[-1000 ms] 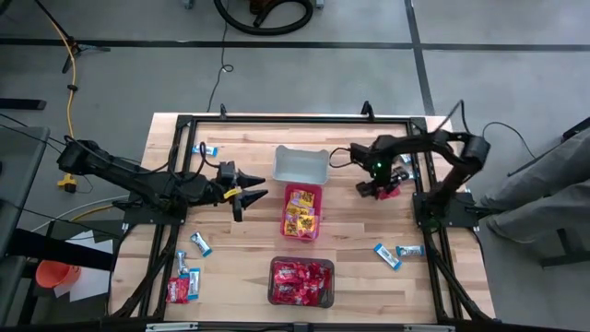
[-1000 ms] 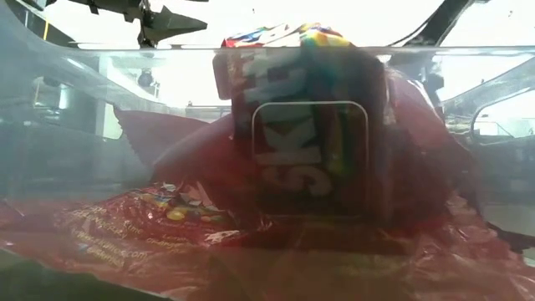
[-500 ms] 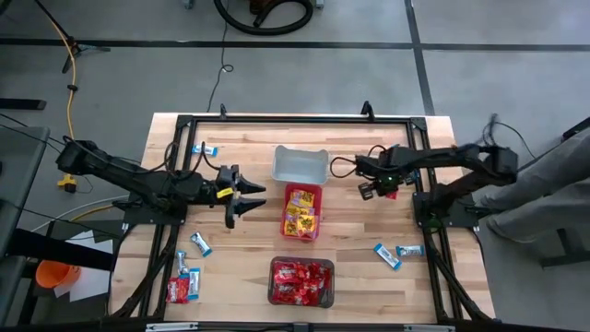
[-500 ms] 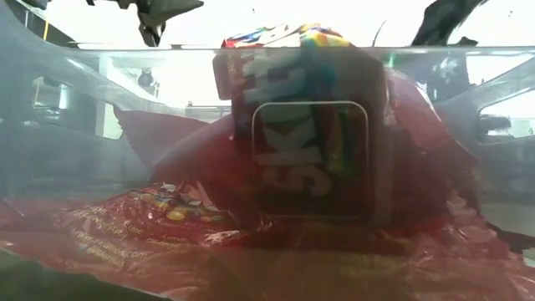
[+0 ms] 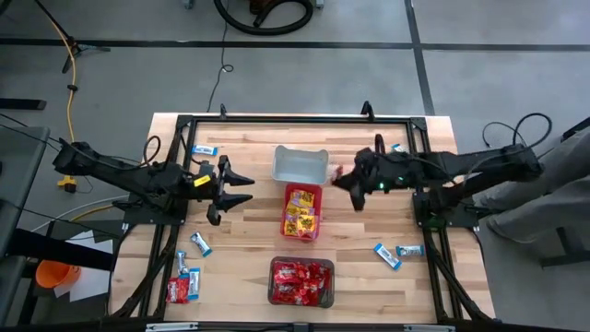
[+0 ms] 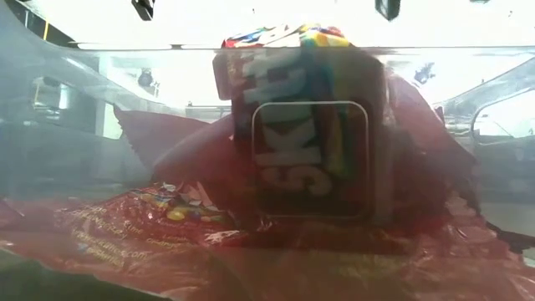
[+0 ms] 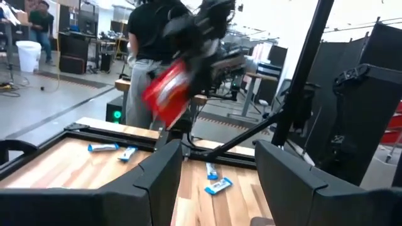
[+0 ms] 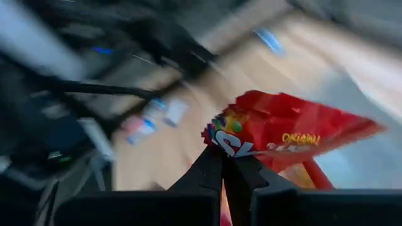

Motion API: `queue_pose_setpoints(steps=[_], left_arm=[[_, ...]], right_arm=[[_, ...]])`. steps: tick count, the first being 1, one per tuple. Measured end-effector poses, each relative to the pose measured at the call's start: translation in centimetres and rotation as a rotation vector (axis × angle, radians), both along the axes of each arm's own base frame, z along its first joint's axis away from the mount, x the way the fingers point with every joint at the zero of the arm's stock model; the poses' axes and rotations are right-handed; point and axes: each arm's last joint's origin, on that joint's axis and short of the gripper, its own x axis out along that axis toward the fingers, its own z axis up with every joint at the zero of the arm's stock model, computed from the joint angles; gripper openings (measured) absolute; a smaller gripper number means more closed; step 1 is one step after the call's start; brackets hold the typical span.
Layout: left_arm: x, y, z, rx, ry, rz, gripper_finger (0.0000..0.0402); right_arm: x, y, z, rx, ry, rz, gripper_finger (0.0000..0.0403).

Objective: Sort candy
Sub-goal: Put the red candy into the black bin

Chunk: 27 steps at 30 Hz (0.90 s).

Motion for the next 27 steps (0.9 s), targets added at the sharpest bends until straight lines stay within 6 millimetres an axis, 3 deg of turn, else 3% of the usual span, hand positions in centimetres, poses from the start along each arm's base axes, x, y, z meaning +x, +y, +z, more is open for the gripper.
queue_pose_setpoints(steps=[4,9,15,27], left_arm=[[0.1,0.0,-0.1,-0.007,0.001,0.0,0.0187],[0.8,-0.2,-0.2,-0.01,-0.011,0.001,0.0187],[2.0,-0.5,-1.1,-0.001,0.024,0.006,0.0187],[2.6,-0.5,-1.8,-0.021,0.062,0.049,0.0187]], right_arm=[[1.1,2.7,1.7,-0.218,-0.182,0.155,0.0],[1.5,4.3,1.5,-0.324,-0.201,0.218,0.0],[1.5,4.6,0.3,-0.356,-0.174,0.241,0.0],[1.4,4.9,0.3,-0.345,-0.193,0.329,0.0]])
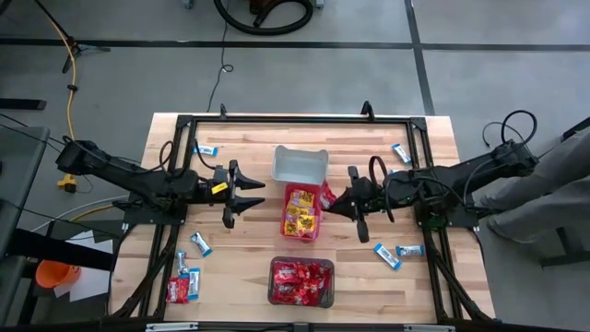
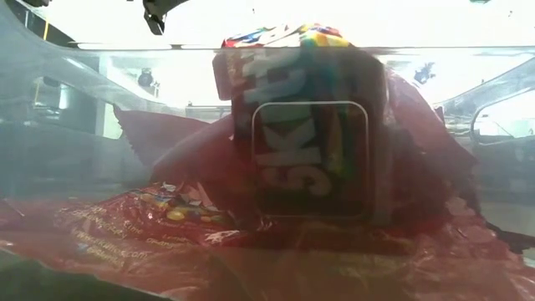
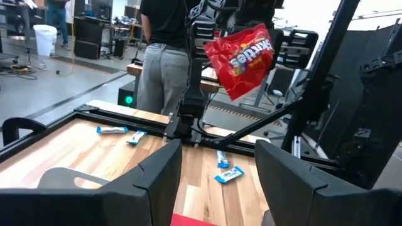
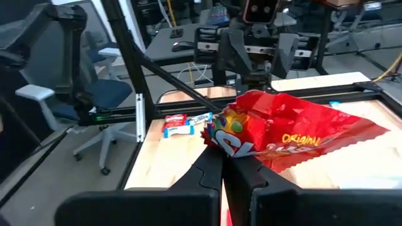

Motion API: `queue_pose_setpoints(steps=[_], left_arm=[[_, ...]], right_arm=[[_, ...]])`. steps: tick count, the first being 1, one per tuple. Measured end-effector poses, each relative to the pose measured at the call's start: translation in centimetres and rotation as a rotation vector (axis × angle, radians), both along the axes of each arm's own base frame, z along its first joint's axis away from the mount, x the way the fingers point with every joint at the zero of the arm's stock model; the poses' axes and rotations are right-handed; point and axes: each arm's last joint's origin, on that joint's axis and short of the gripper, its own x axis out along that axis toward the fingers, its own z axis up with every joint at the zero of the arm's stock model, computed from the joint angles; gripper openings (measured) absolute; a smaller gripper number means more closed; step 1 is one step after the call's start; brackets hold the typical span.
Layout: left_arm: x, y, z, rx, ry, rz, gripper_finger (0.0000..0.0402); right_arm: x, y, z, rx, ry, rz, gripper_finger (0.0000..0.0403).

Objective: Sort candy
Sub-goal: Put the red candy into the black bin

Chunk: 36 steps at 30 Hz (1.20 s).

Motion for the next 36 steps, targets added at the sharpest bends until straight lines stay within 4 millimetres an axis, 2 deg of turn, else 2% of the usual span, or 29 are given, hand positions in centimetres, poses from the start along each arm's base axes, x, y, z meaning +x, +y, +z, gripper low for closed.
queue_pose_setpoints(steps=[7,13,18,23,27,31,36], left_arm=[[0.0,0.0,0.0,0.0,0.0,0.0,0.0187],[0.0,0.0,0.0,0.001,0.001,0.0,0.0187],[0.0,0.0,0.0,0.0,0.001,0.0,0.0187],[0.0,0.0,0.0,-0.017,0.001,0.0,0.0187],[0.0,0.0,-0.1,-0.064,-0.001,-0.002,0.0187],[0.0,0.0,-0.1,-0.07,-0.001,-0.002,0.0187],[0.0,0.0,-0.1,-0.069,0.0,-0.002,0.0187]], right_arm=[[-0.4,1.4,0.2,0.111,0.001,0.085,0.0],[-0.5,5.3,-0.3,0.267,0.02,0.228,0.0],[0.4,9.7,-3.0,0.358,0.114,0.326,0.0],[1.8,13.1,-7.0,0.362,0.253,0.395,0.0],[3.8,13.8,-9.6,0.336,0.32,0.359,0.0],[5.4,13.6,-11.7,0.389,0.421,0.297,0.0011],[6.2,13.4,-12.0,0.413,0.483,0.316,0.0085]])
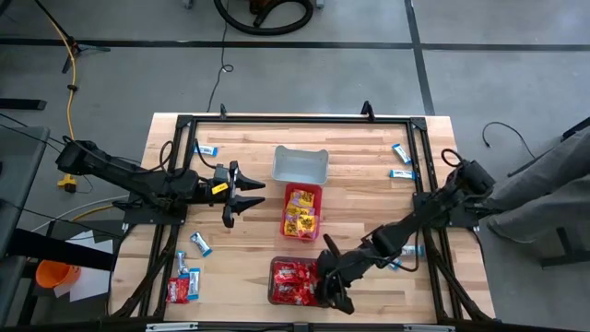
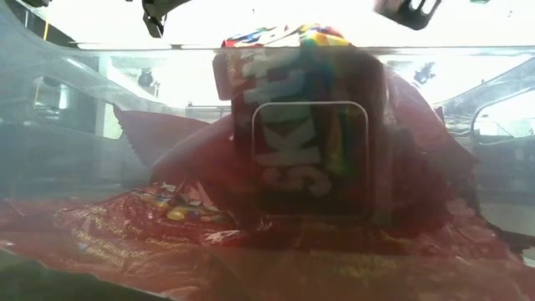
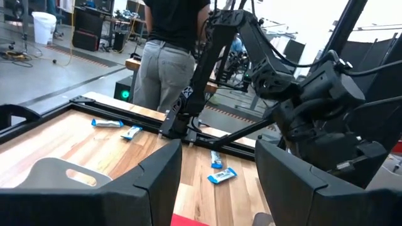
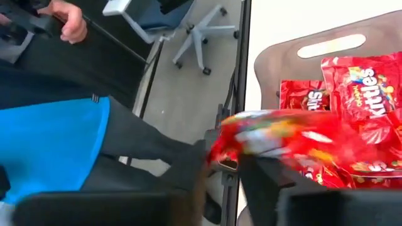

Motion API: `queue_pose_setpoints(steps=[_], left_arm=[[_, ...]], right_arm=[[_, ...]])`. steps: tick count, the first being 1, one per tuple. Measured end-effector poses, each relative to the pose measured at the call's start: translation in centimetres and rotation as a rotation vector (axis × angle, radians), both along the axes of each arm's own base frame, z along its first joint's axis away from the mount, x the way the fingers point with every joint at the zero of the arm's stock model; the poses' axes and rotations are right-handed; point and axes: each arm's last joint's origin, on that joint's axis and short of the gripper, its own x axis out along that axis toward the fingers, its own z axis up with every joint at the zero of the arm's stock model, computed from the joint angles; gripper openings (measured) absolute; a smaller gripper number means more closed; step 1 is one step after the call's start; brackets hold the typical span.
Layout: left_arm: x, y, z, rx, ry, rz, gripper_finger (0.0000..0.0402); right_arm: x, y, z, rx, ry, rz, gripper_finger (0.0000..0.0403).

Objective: Sort candy
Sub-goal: Put the red candy into the black bin

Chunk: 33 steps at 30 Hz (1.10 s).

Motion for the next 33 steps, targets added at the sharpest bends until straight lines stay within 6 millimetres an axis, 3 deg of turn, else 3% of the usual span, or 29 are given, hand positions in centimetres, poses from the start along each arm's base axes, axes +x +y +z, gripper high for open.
queue_pose_setpoints(steps=[8,14,20,25,29,33], left_arm=[[0.0,0.0,-0.1,0.002,0.005,0.0,0.0187],[0.0,0.0,-0.1,0.003,0.008,0.0,0.0187],[0.0,0.0,-0.1,0.004,0.008,0.0,0.0187],[0.0,0.0,-0.1,0.004,0.01,0.0,0.0187],[0.0,0.0,-0.1,0.029,0.015,0.001,0.0187],[0.0,0.0,-0.2,0.056,0.018,0.002,0.0187]], right_arm=[[0.2,-0.5,2.2,-0.152,0.072,0.095,0.0246],[0.2,-2.1,5.4,-0.315,0.18,0.147,0.0285],[-0.5,-4.5,9.1,-0.517,0.241,0.142,0.0275],[-4.5,-7.3,10.1,-0.692,0.341,0.072,0.0231],[-8.8,-9.7,9.7,-0.609,0.335,-0.1,0.0173],[-12.1,-11.7,8.6,-0.422,0.184,-0.32,0.0118]])
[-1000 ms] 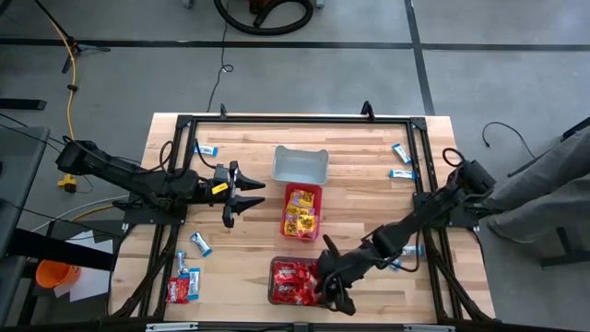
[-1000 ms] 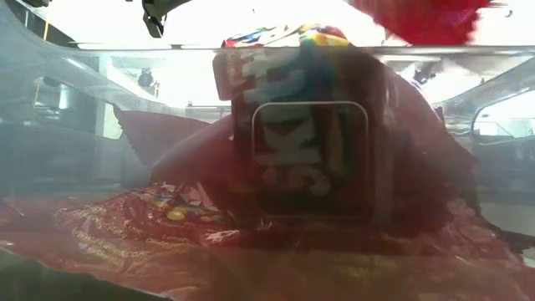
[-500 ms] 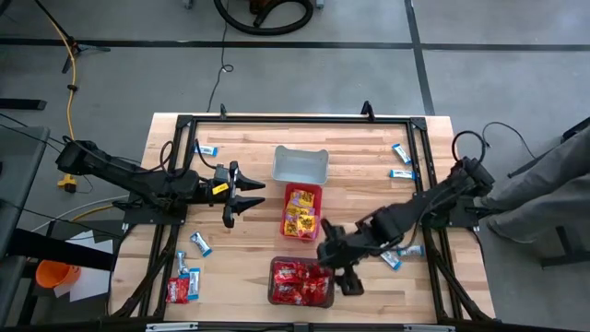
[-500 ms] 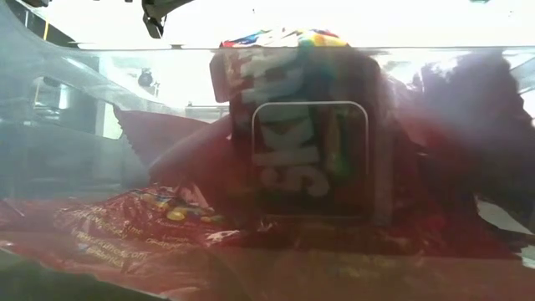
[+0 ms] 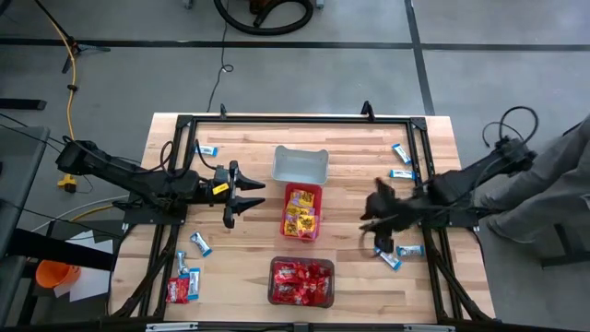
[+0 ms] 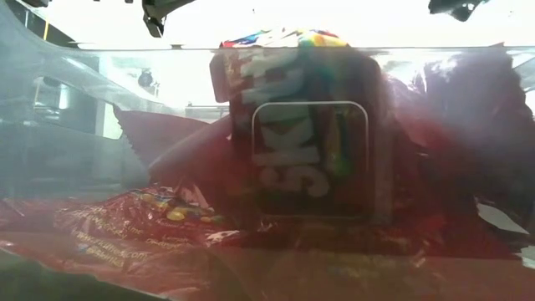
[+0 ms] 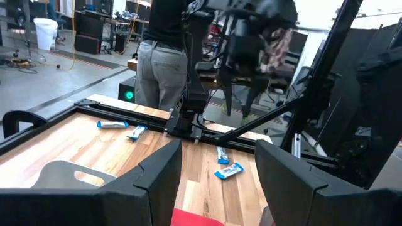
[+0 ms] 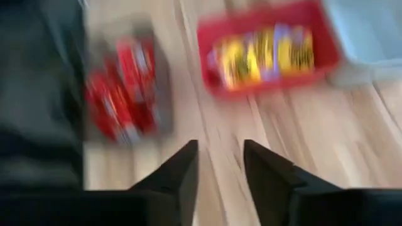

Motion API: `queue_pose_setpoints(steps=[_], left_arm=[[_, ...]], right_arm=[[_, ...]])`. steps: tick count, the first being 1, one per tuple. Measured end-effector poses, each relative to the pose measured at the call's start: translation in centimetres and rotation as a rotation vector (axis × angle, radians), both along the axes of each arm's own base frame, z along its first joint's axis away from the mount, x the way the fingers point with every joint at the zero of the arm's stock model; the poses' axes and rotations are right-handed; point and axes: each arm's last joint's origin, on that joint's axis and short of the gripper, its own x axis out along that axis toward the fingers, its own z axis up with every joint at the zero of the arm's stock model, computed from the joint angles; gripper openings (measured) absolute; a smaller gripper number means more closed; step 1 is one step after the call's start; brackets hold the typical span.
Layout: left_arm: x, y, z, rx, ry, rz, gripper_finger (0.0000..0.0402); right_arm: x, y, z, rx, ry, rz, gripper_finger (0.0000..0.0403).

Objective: Sort candy
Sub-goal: Put the red candy into the black bin

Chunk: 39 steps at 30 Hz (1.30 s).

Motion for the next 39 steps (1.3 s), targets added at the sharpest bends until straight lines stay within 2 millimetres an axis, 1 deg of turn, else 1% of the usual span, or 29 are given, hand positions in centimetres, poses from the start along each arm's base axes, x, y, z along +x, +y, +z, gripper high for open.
queue_pose_setpoints(steps=[3,5,7,9,11,14,18,22,26,29,32,34,35,39], left_arm=[[0.0,0.0,0.0,0.002,0.0,0.0,0.0187],[0.0,0.0,0.0,0.002,0.0,0.0,0.0187],[0.0,0.0,0.0,0.002,0.001,0.0,0.0187],[0.0,0.0,0.0,0.002,0.0,0.0,0.0187],[0.0,0.0,0.0,0.002,0.0,0.0,0.0187],[0.0,0.0,0.0,0.002,0.0,0.0,0.0187],[0.0,0.0,0.0,0.002,0.0,0.0,0.0187],[0.0,0.0,0.0,0.002,0.0,0.0,0.0187],[0.0,0.0,0.0,0.002,0.0,0.0,0.0187],[0.0,0.0,0.0,0.001,0.0,0.0,0.0187],[0.0,0.0,0.1,-0.061,0.009,-0.002,0.0187],[0.3,-0.3,0.7,-0.085,0.067,-0.035,0.0185],[0.5,-0.6,1.0,-0.077,0.128,-0.068,0.0184],[1.3,-2.6,2.0,-0.058,0.446,-0.172,0.0176]], right_arm=[[-0.7,-0.9,-0.5,0.093,-0.274,-0.096,0.0083],[-0.6,-1.4,-0.8,0.119,-0.457,-0.134,0.0058],[-0.1,-1.7,-1.1,0.113,-0.61,-0.13,0.003],[0.5,-2.1,-1.4,0.076,-0.721,-0.117,0.0008],[1.2,-2.4,-1.7,0.026,-0.778,-0.111,0.0008],[2.1,-3.0,-1.9,-0.027,-0.785,-0.121,0.0008],[2.9,-3.6,-1.4,-0.033,-0.789,-0.093,0.0003],[3.1,-4.0,-1.1,-0.018,-0.797,-0.049,0.0001],[3.1,-4.0,-1.1,0.001,-0.791,-0.009,0.0001],[3.1,-4.0,-1.3,-0.016,-0.772,0.007,0.0001],[3.1,-4.0,-1.3,-0.019,-0.769,0.009,0.0001],[3.1,-4.0,-1.3,-0.019,-0.769,0.009,0.0001],[3.1,-4.0,-1.3,-0.019,-0.769,0.009,0.0001],[3.1,-4.0,-1.4,-0.022,-0.757,0.01,0.0]])
